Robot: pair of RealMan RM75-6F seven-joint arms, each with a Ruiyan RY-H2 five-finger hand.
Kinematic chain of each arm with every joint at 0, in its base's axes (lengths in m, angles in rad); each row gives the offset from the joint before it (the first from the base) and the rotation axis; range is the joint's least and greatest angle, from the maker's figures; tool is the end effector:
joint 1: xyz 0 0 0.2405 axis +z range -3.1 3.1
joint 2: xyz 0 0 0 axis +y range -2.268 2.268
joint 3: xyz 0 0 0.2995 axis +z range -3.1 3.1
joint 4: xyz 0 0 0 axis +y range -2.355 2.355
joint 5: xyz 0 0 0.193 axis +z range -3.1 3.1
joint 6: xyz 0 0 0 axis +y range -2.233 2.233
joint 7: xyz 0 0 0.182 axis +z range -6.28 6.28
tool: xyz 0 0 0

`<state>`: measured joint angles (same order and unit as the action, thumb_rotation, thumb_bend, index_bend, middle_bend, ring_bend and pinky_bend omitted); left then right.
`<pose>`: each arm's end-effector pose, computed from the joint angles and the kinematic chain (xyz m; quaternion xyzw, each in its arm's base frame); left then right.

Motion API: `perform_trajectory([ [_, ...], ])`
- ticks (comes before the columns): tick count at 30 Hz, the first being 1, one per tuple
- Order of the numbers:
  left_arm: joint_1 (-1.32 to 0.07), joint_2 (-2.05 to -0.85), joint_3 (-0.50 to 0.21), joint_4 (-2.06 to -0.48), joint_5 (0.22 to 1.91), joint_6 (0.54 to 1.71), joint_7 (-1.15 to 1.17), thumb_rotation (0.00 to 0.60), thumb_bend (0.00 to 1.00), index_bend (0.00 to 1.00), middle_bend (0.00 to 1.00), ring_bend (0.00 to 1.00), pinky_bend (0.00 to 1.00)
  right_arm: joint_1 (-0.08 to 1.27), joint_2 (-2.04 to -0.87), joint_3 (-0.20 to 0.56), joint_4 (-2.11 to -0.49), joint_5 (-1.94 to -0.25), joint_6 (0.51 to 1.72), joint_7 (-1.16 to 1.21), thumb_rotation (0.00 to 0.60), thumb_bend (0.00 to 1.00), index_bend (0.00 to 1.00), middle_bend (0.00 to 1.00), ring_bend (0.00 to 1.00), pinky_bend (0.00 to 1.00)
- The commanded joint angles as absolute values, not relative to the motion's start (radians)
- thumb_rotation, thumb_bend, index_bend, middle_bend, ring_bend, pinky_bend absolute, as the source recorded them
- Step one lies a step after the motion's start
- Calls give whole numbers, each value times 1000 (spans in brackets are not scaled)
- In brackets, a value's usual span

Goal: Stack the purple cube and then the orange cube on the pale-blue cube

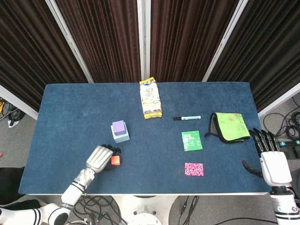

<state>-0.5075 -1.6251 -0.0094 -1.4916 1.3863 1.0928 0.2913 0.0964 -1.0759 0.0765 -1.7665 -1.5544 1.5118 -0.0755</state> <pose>-0.2149 0.3042 -0.0501 -0.7579 -0.3865 -0.3705 0.3727 -0.2992 -0.2263 0.2017 0.5986 -0.3658 0.4303 0.5681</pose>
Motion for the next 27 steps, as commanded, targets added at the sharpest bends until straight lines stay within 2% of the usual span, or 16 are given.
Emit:
perform_trajectory([
  [1, -494, -1565, -11, -1539, 1394, 1121, 299, 600, 295, 410, 608, 393, 427, 97, -1077, 76, -1766, -1556, 1511, -76, 600, 133, 23, 60, 0, 0],
  [7, -480, -1422, -30, -1621, 1387, 1154, 320, 600, 295, 410, 609, 394, 427, 98, -1080, 73, -1767, -1560, 1509, -84, 600, 134, 23, 60, 0, 0],
  [13, -499, -1306, -97, -1666, 1330, 1149, 324, 600, 297, 409, 613, 400, 423, 98, -1085, 72, -1764, -1562, 1509, -92, 600, 133, 23, 61, 0, 0],
  [23, -637, -1262, -253, -1666, 1176, 1029, 349, 600, 297, 409, 613, 400, 422, 101, -1090, 70, -1763, -1566, 1506, -99, 600, 134, 23, 61, 0, 0],
  [27, -685, -1267, -276, -1676, 1124, 986, 370, 600, 297, 409, 613, 400, 421, 106, -1091, 74, -1763, -1554, 1495, -101, 600, 133, 23, 61, 0, 0],
])
